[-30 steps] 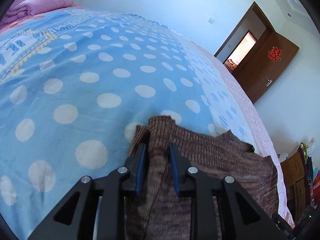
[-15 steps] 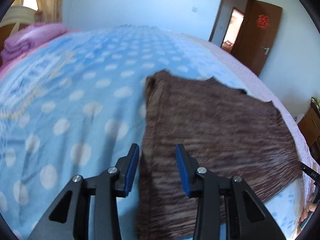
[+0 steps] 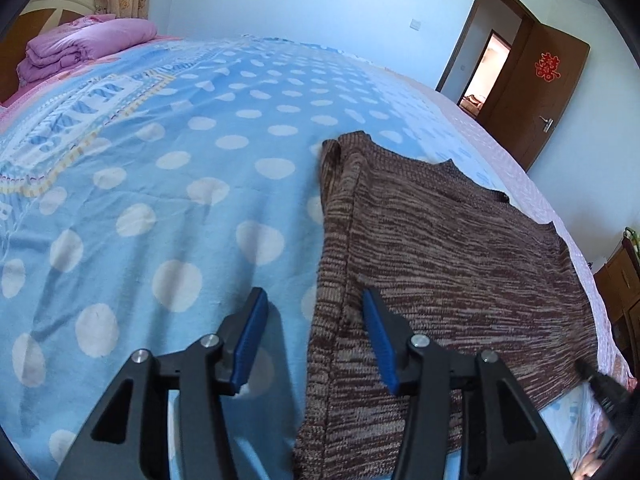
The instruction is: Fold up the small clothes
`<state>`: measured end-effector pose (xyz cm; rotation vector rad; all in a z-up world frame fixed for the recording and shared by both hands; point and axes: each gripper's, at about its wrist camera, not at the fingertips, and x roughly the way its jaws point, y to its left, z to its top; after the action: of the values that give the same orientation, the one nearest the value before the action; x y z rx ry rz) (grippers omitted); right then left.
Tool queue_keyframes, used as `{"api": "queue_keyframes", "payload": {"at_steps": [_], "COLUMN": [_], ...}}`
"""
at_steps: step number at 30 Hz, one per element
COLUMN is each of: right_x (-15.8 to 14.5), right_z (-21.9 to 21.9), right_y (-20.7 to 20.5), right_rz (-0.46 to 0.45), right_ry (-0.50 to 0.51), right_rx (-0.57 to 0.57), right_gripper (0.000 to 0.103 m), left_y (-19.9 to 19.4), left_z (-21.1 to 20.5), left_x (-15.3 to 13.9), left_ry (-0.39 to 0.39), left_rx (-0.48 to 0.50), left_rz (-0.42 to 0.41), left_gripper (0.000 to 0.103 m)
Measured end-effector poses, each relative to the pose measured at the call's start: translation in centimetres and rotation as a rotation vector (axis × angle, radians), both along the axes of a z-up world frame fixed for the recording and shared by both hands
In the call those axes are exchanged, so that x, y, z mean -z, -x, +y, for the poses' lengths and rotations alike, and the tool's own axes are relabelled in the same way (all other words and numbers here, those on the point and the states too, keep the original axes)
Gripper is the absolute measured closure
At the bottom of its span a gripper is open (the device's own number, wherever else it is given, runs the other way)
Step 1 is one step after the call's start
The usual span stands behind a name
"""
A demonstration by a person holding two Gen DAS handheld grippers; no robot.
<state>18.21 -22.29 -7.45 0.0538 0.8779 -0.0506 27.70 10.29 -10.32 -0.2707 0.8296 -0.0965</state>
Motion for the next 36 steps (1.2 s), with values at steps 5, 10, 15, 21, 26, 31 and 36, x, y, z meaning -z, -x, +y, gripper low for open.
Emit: {"api": "queue_keyframes", "payload": {"at_steps": [5, 10, 15, 21, 26, 31, 36], "right_x": [-0.2, -1.6, -4.1, -1.4, 0.6, 1.1, 1.5], "right_z": [-0.5, 1.1, 4.6, 7.7, 7.9, 6.6, 5.9], "right_y": [2.1, 2.5, 2.7, 0.5, 0.8, 0.7, 0.5], "right_rz": [-0.034, -0.033, -0.157, -0.102, -0.094, -0.098, -0.102], "right_ry": [0.016, 0.061, -0.006, -0.075, -0.090, -0.191, -0.256], "right_rx": [0.001, -0.025, -0.147, -0.202, -0.204, -0.210, -0.209], "right_gripper": [0.102, 0.101, 0.100, 0.100, 0.100, 0.100, 0.100], "left_y": [0.3, 1.7, 5.8, 9.1, 9.3, 9.0, 6.8], "left_z": [0.0, -0.6, -1.8, -2.2, -0.9, -0.2, -0.5], "left_x": [-0.1, -1.1, -3.2, -4.3, -1.8, -0.2, 0.0], "left_ry": [0.005, -0.093, -0.185, -0.148, 0.085, 0.279, 0.342], "left_rx": [0.001, -0.022, -0.041, -0.099, -0.118, -0.186, -0.221], "left_rz": [0.002, 0.001, -0.064, -0.090, -0.013, -0.022, -0.040], "left_gripper": [0.050, 0.045, 0.031, 0.019, 0.019, 0.018, 0.021]}}
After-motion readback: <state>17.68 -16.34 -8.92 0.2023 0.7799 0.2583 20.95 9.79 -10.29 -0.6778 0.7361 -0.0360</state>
